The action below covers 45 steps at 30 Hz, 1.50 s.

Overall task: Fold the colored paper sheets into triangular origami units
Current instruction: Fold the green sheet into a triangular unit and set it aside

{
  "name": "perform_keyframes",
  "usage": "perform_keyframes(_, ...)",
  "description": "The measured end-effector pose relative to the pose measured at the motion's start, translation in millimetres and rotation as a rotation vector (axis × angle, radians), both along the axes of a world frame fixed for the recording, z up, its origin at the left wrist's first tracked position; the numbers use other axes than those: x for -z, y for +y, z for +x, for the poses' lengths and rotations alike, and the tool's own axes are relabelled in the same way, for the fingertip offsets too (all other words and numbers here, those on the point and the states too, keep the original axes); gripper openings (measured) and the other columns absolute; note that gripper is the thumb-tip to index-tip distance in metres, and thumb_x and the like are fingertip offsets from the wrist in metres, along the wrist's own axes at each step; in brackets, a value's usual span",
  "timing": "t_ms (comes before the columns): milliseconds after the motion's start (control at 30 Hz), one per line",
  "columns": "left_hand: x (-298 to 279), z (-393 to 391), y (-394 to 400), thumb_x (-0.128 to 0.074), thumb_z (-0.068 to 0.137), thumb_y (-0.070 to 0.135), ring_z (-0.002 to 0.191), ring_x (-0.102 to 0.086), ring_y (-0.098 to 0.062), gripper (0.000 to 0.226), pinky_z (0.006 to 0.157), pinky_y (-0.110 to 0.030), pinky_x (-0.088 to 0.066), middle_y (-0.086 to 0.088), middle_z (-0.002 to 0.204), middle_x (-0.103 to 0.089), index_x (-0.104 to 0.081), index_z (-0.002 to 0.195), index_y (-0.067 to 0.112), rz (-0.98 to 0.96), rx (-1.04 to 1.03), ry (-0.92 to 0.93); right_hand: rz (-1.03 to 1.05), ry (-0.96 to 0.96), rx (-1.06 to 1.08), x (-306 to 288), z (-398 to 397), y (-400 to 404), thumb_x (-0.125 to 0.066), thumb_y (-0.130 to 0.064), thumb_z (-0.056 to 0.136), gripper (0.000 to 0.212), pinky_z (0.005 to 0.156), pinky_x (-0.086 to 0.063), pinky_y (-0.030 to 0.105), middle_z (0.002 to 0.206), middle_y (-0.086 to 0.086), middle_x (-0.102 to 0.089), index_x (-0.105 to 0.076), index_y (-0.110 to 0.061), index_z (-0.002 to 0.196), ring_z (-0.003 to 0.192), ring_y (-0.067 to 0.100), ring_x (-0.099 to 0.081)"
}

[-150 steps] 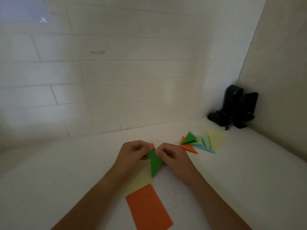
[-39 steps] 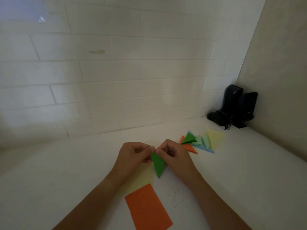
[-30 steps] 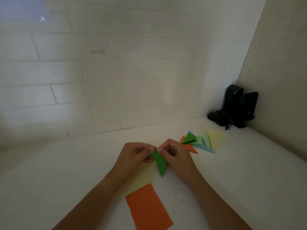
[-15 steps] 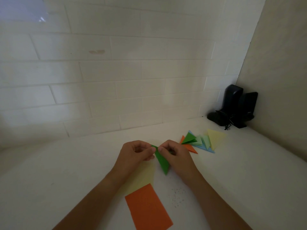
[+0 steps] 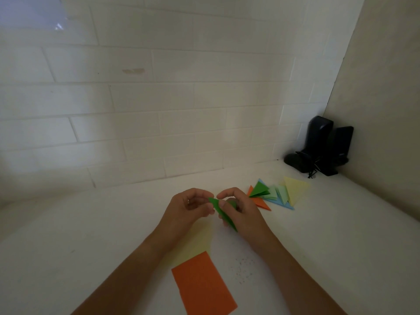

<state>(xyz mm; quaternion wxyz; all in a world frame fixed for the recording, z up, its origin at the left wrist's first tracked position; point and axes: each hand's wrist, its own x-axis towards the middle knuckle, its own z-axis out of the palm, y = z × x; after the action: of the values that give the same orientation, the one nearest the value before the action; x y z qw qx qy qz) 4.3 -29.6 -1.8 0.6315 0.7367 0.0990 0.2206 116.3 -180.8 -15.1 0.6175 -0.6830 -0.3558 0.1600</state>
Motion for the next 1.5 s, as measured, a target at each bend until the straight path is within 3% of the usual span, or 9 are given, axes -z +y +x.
perform_keyframes(133,-0.4,-0.7,-0.3,-0.074,0.089,0.000,0.083,-0.070,-0.014,0.017,0.078,-0.022,-0.056,-0.005,0.089,-0.076,-0.076,0.101,0.012,0.072,0.012,-0.014,-0.005,0.025,-0.051,0.4,0.5,-1.5,-0.057,-0.016,0.105,0.008,0.062,-0.047,0.029,0.065,-0.002,-0.062,-0.065,-0.019,0.106,0.062,0.015,-0.058)
perform_keyframes(267,1.2,-0.5,1.2,-0.074,0.091,0.006,0.080,-0.068,-0.016,0.005,0.076,-0.024,-0.056,-0.006,0.085,-0.075,-0.075,0.092,0.010,0.120,-0.037,-0.020,-0.011,-0.016,-0.049,-2.6,-0.9,0.1,-0.054,-0.023,0.107,0.016,0.075,-0.053,0.033,0.088,0.001,-0.072,-0.069,-0.022,0.101,0.081,0.019,-0.070)
perform_keyframes(367,2.3,0.5,1.9,-0.073,0.093,0.008,0.080,-0.071,-0.018,0.003,0.075,-0.024,-0.058,-0.010,0.083,-0.076,-0.072,0.093,0.005,0.074,-0.060,-0.023,-0.034,-0.055,0.004,-1.5,-1.9,1.8,-0.050,-0.033,0.108,0.027,0.084,-0.051,0.031,0.097,-0.002,-0.071,-0.073,-0.024,0.097,0.094,0.014,-0.067)
perform_keyframes(467,2.7,1.9,1.7,-0.076,0.091,0.008,0.075,-0.072,-0.016,0.007,0.073,-0.023,-0.058,-0.010,0.083,-0.077,-0.073,0.097,0.004,0.020,-0.099,-0.015,-0.019,-0.102,-0.004,-0.3,-2.1,1.3,-0.055,-0.031,0.106,0.026,0.073,-0.044,0.026,0.086,0.003,-0.068,-0.073,-0.019,0.091,0.080,0.011,-0.060)
perform_keyframes(567,1.2,1.5,1.5,-0.076,0.090,0.009,0.079,-0.074,-0.018,0.014,0.075,-0.022,-0.059,-0.011,0.089,-0.079,-0.075,0.104,0.006,-0.035,-0.098,-0.013,-0.013,-0.150,-0.032,1.4,-0.8,1.7,-0.060,-0.019,0.104,0.021,0.066,-0.042,0.019,0.076,-0.005,-0.065,-0.074,-0.016,0.088,0.073,0.005,-0.056)
perform_keyframes(867,3.2,0.2,1.2,-0.074,0.093,0.017,0.075,-0.070,-0.013,0.012,0.073,-0.019,-0.057,-0.014,0.083,-0.077,-0.080,0.097,0.008,-0.050,-0.093,0.006,0.016,-0.137,-0.059,3.1,3.4,1.5,-0.064,-0.018,0.101,0.017,0.072,-0.047,0.029,0.082,0.002,-0.070,-0.074,-0.019,0.087,0.078,0.013,-0.061)
perform_keyframes(1000,1.9,-0.3,1.0,-0.073,0.093,0.011,0.075,-0.069,-0.013,0.008,0.075,-0.020,-0.057,-0.015,0.082,-0.076,-0.081,0.095,0.008,-0.019,-0.089,0.003,0.002,-0.115,-0.084,4.3,4.8,2.3,-0.065,-0.018,0.100,0.015,0.073,-0.048,0.032,0.084,0.006,-0.072,-0.075,-0.019,0.089,0.079,0.018,-0.062)
perform_keyframes(1367,3.2,0.7,1.0,-0.066,0.099,0.015,0.079,-0.068,-0.013,0.015,0.078,-0.023,-0.057,-0.011,0.086,-0.076,-0.081,0.102,0.015,-0.056,-0.022,-0.005,-0.012,-0.075,-0.104,1.1,2.0,-0.3,-0.061,-0.025,0.103,0.021,0.072,-0.044,0.030,0.082,0.008,-0.066,-0.073,-0.015,0.089,0.078,0.013,-0.058)
perform_keyframes(1500,3.1,1.0,1.7,-0.063,0.100,0.012,0.078,-0.066,-0.011,0.016,0.077,-0.021,-0.055,-0.004,0.081,-0.071,-0.077,0.107,0.010,-0.088,0.060,-0.014,-0.012,-0.046,-0.101,-2.2,-0.5,-2.2,-0.057,-0.023,0.105,0.026,0.067,-0.040,0.018,0.073,-0.008,-0.062,-0.071,-0.013,0.086,0.072,0.005,-0.054)
